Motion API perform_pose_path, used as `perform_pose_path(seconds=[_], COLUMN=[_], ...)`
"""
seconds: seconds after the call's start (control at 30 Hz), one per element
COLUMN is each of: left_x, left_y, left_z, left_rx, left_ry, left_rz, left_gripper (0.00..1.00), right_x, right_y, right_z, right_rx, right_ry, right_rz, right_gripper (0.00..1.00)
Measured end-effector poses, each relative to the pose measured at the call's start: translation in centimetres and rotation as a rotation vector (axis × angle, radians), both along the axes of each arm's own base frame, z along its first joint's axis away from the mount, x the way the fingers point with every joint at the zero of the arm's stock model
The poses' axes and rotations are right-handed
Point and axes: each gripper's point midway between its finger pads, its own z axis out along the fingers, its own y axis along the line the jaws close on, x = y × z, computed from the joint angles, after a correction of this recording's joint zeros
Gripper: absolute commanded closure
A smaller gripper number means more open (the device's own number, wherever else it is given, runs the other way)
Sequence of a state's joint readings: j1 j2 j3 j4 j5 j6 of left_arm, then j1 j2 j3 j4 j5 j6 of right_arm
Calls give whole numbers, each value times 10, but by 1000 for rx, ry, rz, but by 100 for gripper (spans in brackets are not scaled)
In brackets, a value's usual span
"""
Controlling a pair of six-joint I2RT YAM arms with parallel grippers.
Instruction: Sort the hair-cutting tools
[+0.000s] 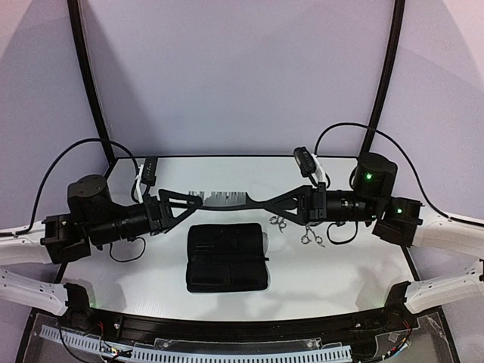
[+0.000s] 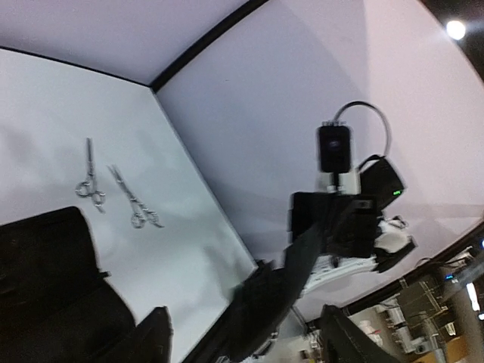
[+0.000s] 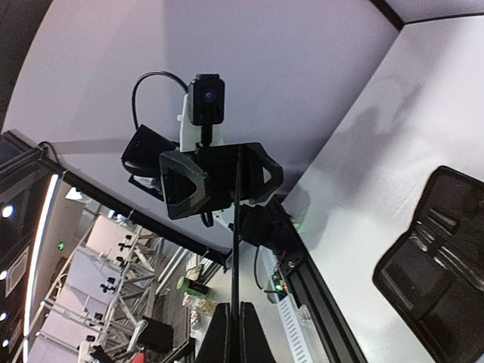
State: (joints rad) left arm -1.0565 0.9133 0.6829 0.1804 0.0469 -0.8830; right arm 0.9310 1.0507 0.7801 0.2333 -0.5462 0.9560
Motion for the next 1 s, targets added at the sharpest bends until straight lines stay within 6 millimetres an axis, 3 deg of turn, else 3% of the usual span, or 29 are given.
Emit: perform_pose_path(seconds=[0.13,0.23,0.43,0.57,0.67,0.8,1.0], left_x=[11,16,17,14,10,9,9], left_y=[19,41,78,92,92,83,68], left_z=[-25,-55,-145,-205,-225,-234,-251], left_rx=[117,243,494,658,713,726,741], left_ry=[111,228,471,610,657,676,695], left_rz=[113,221,344,364,344,304,243], left_gripper=[1,1,1,10,20,30,43], right_x=[3,5,11,11,9,9,9], right_y=[-15,-33,-71,-80,-80,-81,-81], right_z=[-13,-31,-93,-131,-148,-168,-170], right_rx=[-93,-181,-342,-420,-447,-464,-449], right_ry=[10,50,186,278,323,376,387], right_rz=[-66,-116,-195,-195,-175,-163,-154], right_gripper=[100,100,100,100,100,100,100])
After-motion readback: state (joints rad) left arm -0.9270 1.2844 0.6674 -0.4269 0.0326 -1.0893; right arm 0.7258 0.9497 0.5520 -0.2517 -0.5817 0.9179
